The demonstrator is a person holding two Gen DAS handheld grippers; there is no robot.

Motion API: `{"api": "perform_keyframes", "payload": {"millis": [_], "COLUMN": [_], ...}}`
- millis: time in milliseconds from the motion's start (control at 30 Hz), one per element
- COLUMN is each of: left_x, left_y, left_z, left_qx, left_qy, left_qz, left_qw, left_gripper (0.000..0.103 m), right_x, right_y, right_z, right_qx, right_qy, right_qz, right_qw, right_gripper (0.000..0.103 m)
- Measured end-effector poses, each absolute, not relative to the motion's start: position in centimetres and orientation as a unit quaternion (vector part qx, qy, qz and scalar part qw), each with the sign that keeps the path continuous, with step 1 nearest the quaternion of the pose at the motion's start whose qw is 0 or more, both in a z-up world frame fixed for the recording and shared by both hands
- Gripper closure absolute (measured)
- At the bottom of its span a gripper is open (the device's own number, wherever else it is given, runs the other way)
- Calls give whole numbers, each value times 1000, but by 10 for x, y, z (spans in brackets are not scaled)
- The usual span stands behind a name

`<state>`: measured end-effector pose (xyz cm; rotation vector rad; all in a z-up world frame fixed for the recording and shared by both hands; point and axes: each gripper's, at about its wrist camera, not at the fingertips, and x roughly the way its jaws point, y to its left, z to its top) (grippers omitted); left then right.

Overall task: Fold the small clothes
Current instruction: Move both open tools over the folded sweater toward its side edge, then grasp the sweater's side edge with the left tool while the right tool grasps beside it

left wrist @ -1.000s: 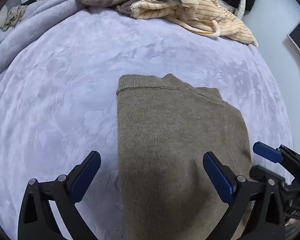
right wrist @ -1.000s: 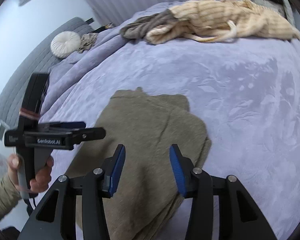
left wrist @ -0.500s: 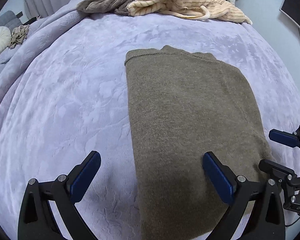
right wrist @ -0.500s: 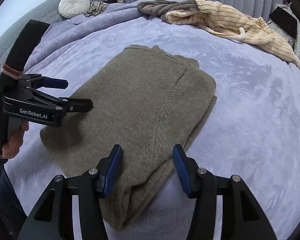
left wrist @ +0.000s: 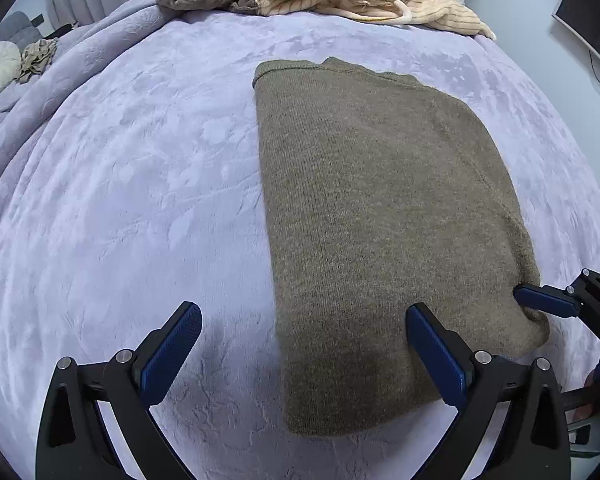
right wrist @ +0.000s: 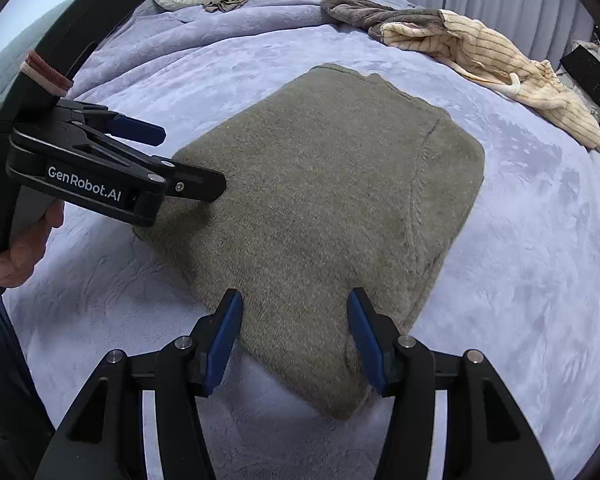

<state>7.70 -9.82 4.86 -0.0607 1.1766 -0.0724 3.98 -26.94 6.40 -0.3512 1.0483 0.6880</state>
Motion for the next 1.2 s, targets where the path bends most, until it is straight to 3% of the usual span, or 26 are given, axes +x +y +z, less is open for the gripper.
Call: {"api": "perform_keyframes", "payload": {"millis": [400, 467, 500, 533, 833, 1033, 1133, 1167, 1200], "left_x": [56, 54, 57, 61, 135, 164, 174, 175, 175], "left_y": [-96, -95, -94, -92, -53, -72, -86, -91, -94], "left_z": [59, 71, 75, 77, 44, 10, -3, -2, 2], "left_qx": [-33, -34, -34, -38, -223, -258, -238, -225, -213], "left_qy": [549, 537, 534, 534, 589, 615, 629, 625, 620], "left_qz": [-50, -67, -71, -72, -123, -166, -158, -157, -154], "left_qw": [834, 840, 842, 842, 767, 726, 723, 731, 739], "left_gripper": [0, 0, 0, 0, 0, 0, 0, 1, 8], "right_x": [13, 12, 15, 19, 109, 159, 175, 177, 180], "right_y": [-287, -293, -296, -300, -340, -332, -324, -321, -316], "right_z": [74, 88, 94, 98, 78, 31, 11, 10, 11], "right_qx": [-158, -141, -134, -128, 64, 161, 203, 203, 206], "right_qy": [489, 479, 473, 468, 520, 573, 586, 584, 582], "right_qz": [312, 311, 301, 291, 229, 228, 235, 237, 244], "right_qw": [799, 808, 817, 825, 820, 770, 749, 750, 748], "right_gripper": [42, 32, 23, 22, 22, 22, 27, 33, 48]}}
